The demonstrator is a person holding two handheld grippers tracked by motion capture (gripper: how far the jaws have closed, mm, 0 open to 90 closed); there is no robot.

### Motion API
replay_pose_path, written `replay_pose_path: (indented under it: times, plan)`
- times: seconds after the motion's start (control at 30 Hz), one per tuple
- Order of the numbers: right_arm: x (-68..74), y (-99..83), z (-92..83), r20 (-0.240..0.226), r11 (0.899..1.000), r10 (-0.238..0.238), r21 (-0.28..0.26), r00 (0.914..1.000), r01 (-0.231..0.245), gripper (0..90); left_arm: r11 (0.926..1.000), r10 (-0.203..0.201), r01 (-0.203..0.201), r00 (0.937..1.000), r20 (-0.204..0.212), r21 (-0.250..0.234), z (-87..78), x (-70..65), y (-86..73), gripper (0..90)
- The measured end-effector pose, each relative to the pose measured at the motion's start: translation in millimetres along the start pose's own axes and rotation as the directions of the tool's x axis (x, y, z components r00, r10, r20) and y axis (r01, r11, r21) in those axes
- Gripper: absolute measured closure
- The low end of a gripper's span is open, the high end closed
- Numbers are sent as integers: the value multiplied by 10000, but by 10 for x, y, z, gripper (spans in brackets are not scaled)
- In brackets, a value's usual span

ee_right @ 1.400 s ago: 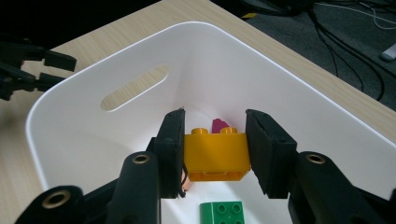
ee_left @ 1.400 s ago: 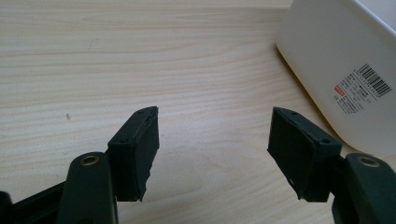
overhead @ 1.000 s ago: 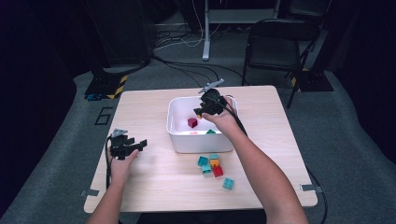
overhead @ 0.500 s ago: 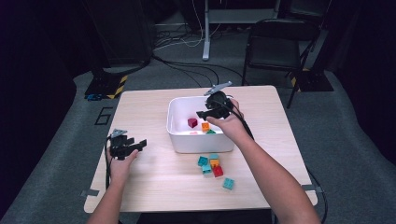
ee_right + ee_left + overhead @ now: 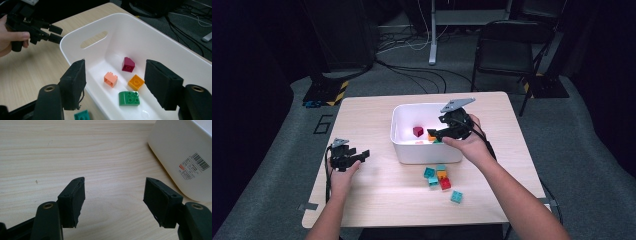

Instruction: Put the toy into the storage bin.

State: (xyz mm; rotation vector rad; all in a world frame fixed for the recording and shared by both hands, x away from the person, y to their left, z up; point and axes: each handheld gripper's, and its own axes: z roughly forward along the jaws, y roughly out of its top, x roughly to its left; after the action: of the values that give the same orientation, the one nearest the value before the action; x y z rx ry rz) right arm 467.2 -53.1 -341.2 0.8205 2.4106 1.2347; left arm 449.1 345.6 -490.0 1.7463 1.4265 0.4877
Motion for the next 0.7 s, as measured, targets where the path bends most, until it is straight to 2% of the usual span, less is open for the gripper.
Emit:
replay_pose_path:
  times: [0.07, 0.17, 0.5, 0.7]
  plan:
    - [38, -29, -46, 82, 9999, -89, 139, 9999, 88, 321, 10000, 2, -2, 10000, -3, -3, -2, 0, 0, 333]
    - [92, -84, -119, 112, 9998, -202, 35, 9997, 202, 317, 10000, 3, -3, 10000, -9, 1, -2, 0, -1, 333]
    - [248, -301, -290, -128, 9993, -359, -80, 9993, 358, 318, 10000, -9, 9, 10000, -8, -3, -4, -5, -1, 333]
    - [293, -507, -327, -481, 9998, -89, -195, 9988, 80, 333, 10000, 15, -15, 10000, -1, 27, -2, -9, -1, 333]
